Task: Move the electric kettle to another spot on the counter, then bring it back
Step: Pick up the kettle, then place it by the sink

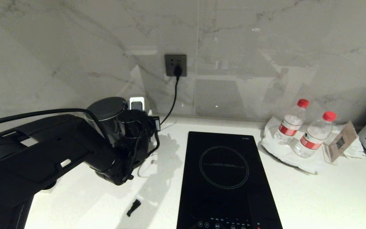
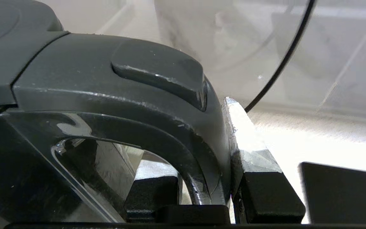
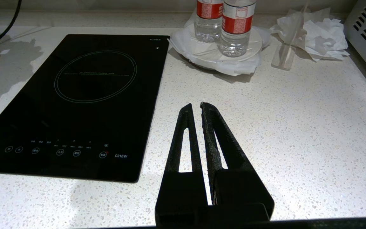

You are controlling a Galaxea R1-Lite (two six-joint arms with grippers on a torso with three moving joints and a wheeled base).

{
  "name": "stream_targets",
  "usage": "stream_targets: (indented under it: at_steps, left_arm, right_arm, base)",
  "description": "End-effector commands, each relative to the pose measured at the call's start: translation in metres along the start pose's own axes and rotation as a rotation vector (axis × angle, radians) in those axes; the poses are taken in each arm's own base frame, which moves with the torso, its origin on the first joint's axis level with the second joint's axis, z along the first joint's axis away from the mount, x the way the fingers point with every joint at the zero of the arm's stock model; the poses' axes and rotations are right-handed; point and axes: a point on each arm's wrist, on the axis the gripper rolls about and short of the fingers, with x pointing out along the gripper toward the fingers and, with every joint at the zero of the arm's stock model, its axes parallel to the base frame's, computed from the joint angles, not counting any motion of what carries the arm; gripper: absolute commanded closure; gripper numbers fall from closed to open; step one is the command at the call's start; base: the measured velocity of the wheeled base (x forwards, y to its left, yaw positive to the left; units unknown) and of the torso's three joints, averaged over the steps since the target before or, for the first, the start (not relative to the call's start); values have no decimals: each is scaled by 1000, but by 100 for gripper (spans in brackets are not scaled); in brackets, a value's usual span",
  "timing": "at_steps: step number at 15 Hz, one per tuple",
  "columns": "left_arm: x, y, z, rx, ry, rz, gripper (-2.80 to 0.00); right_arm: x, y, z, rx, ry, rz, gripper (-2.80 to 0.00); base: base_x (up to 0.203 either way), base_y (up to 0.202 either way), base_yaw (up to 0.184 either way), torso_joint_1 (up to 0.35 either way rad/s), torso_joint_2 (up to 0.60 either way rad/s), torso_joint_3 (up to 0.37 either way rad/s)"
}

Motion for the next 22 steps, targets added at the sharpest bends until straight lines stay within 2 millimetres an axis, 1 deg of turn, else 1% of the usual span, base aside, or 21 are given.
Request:
stream_targets:
  at_steps: [1, 5, 6, 11, 13, 15, 19, 22]
  left_arm:
    - [-2, 0, 13, -19, -31, 1, 0]
    - [-7, 2, 28, -31, -52, -3, 0]
    - [-11, 2, 33, -32, -54, -5, 0]
    - [-42, 3, 57, -29, -46, -39, 0]
    - [-51, 8, 53, 52, -4, -42, 0]
    - [-57, 10, 56, 58, -23, -54, 0]
    - [-71, 15, 56, 63, -1, -68, 0]
    - [-97, 25, 65, 64, 7, -89, 0]
  right_arm:
    - [0, 0, 0, 0, 1, 1, 0]
    - [0, 0, 0, 0, 1, 1, 0]
    - [0, 0, 0, -1, 0, 1, 0]
    - [0, 0, 0, 0, 1, 1, 0]
    - [0, 0, 0, 0, 1, 1, 0]
    - [0, 0, 0, 0, 1, 1, 0]
    - [0, 0, 0, 0, 1, 1, 0]
    - [0, 0, 0, 0, 0, 1, 0]
  base:
    - [0, 0, 0, 0, 0, 0]
    - [0, 0, 0, 0, 0, 0]
    - [0, 0, 0, 0, 0, 0]
    - [0, 0, 0, 0, 0, 0]
    - [0, 0, 0, 0, 0, 0]
    - [0, 0, 0, 0, 0, 0]
    - [0, 0, 0, 0, 0, 0]
    - [0, 0, 0, 0, 0, 0]
